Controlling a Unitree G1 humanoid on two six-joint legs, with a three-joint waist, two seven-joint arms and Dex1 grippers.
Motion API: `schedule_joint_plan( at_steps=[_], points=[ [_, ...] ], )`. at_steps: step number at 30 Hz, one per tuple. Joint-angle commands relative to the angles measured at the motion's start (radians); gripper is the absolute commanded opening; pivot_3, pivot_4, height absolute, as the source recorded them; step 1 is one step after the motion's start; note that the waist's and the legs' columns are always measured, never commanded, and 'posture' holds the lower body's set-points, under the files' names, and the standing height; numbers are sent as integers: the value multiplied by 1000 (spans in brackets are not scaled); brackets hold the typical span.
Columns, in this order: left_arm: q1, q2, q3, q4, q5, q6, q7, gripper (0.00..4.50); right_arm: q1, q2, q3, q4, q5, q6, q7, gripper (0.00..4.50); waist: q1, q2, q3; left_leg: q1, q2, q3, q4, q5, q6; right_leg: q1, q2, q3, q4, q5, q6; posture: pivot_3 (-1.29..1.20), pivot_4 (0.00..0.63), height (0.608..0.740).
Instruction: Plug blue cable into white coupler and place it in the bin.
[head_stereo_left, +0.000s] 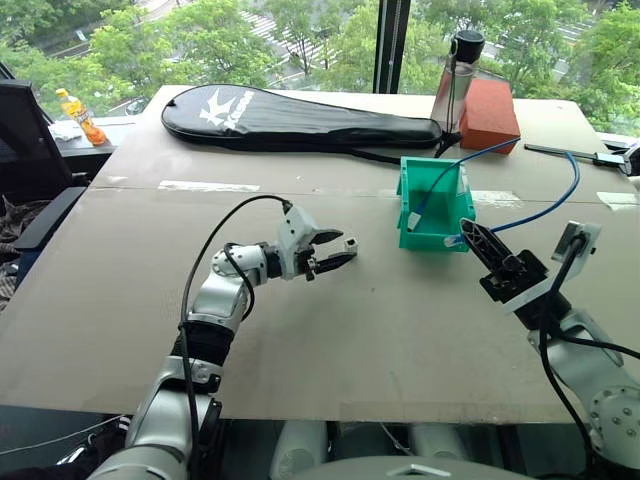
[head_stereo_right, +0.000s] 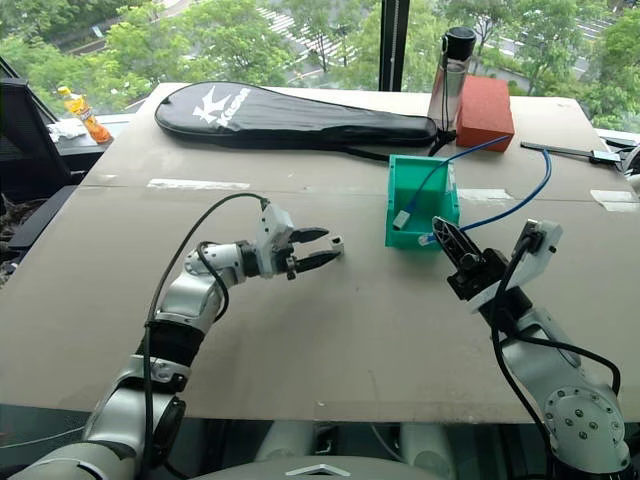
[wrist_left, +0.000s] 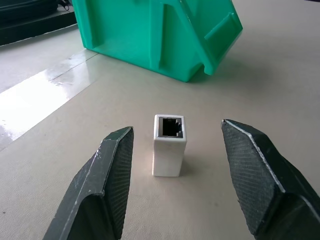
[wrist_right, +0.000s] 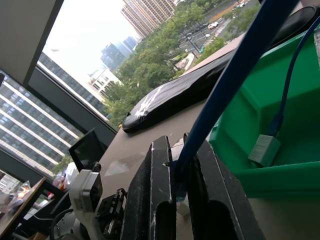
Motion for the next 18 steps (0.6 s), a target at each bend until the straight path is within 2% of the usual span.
schedule_joint_plan(
  at_steps=[1,4,5,7,11,15,18],
  points=[
    [-26,-20,-5,31,20,-60,-7,2816,-9,1,-23,-52,5,-14,-11,0,0,0,0,0,0,0,0,0,0,0,0,0,0,0,0,0,150,740],
    [-41,-39,-10,67,35,-88,-7,2816,-25,1,-19,-64,13,-12,-39,0,0,0,0,-1,0,0,0,0,0,0,0,0,0,0,0,0,150,740],
    [-49,-47,-17,91,48,-114,-9,2595,-35,-1,-18,-71,18,-10,-55,0,0,0,0,-1,0,0,0,0,0,0,0,0,0,0,0,0,150,740],
    [-64,-61,-23,130,65,-148,-12,2007,-48,-5,-17,-82,29,-8,-81,0,1,0,0,-1,-1,0,0,0,0,0,0,-1,0,0,0,0,150,740],
    [-89,-74,-25,201,84,-217,-33,354,-60,-18,-20,-94,43,-2,-114,0,1,0,0,-1,-1,0,0,0,0,0,0,-1,0,0,0,0,150,740],
    [-104,-76,-18,219,38,-238,-137,364,-31,-55,-37,-106,32,3,-98,0,0,0,0,-1,-2,0,0,0,0,0,0,-1,0,0,0,0,150,740],
    [-130,-81,-41,189,-1,-183,-267,364,12,-148,-80,-102,-12,29,7,0,2,0,0,-1,-1,0,0,0,0,0,0,-1,-1,0,0,0,150,740]
  ],
)
